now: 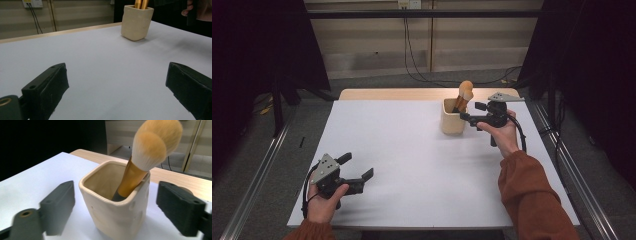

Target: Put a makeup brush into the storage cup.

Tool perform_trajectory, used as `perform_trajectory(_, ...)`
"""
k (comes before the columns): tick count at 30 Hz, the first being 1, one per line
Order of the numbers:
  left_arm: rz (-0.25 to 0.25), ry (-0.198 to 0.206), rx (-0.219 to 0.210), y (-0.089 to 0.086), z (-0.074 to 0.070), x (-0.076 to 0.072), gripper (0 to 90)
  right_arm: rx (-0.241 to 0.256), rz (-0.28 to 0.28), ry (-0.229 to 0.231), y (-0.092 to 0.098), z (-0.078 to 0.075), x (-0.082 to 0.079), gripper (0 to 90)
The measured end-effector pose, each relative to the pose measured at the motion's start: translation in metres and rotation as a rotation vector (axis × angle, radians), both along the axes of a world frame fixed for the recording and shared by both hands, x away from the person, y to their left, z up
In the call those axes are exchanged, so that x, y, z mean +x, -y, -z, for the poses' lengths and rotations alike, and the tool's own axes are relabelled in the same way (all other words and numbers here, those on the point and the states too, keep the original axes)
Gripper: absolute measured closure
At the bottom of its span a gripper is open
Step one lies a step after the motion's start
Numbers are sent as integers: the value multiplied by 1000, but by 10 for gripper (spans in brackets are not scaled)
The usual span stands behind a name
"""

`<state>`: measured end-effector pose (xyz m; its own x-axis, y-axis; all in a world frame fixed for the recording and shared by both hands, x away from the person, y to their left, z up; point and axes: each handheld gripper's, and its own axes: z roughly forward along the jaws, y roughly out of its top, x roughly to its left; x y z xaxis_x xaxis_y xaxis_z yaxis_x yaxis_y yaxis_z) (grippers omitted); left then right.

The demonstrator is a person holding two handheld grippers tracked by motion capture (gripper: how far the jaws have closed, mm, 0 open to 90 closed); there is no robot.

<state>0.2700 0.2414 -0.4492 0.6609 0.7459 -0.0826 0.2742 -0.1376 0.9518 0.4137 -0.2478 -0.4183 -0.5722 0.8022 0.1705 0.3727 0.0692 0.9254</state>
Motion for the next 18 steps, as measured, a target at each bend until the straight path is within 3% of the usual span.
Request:
perform_trajectory(3, 1, -1, 0, 0, 0, 0, 41, 13, 23, 6, 0, 2, -6, 6)
perform_trajectory(6, -2, -1, -2, -1, -1, 0, 41, 22, 11, 31, 3, 3, -12, 2)
perform_trajectory(9, -2, 0, -2, -1, -1, 1, 41, 36, 36, 20, 4, 3, -18, 0)
perform_trajectory(14, -2, -1, -22, -1, -2, 1, 40, 30, 20, 29, 7, 3, -29, 0)
perform_trajectory(16, -5, 1, -18, -1, -2, 0, 40, 34, 26, 28, 8, 3, -34, 0)
perform_trajectory(18, -9, -1, -12, -2, -1, 0, 39, 8, 67, 43, 7, 3, -41, 0)
